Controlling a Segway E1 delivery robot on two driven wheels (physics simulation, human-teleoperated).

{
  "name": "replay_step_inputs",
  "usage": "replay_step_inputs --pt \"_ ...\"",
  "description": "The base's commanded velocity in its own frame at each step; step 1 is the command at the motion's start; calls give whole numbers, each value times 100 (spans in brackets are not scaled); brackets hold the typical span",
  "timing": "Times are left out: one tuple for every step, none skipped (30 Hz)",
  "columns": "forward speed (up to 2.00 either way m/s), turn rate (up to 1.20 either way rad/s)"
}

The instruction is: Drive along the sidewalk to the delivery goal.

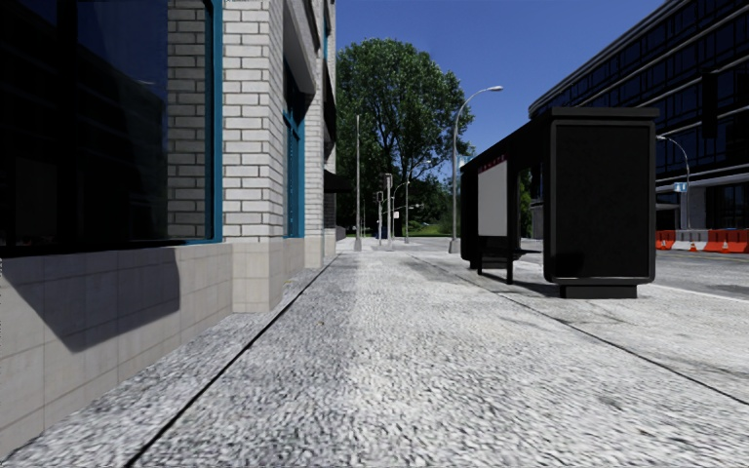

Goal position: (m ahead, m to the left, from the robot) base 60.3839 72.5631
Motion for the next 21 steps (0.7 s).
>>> replay_step_inputs --pt "200 0" --pt "200 0" --pt "200 0" --pt "200 0" --pt "200 0" --pt "200 0" --pt "200 0" --pt "200 1" --pt "200 19" --pt "200 25" --pt "200 25" --pt "200 25" --pt "200 24" --pt "200 23" --pt "200 23" --pt "200 23" --pt "200 22" --pt "200 22" --pt "200 22" --pt "200 22" --pt "200 22"
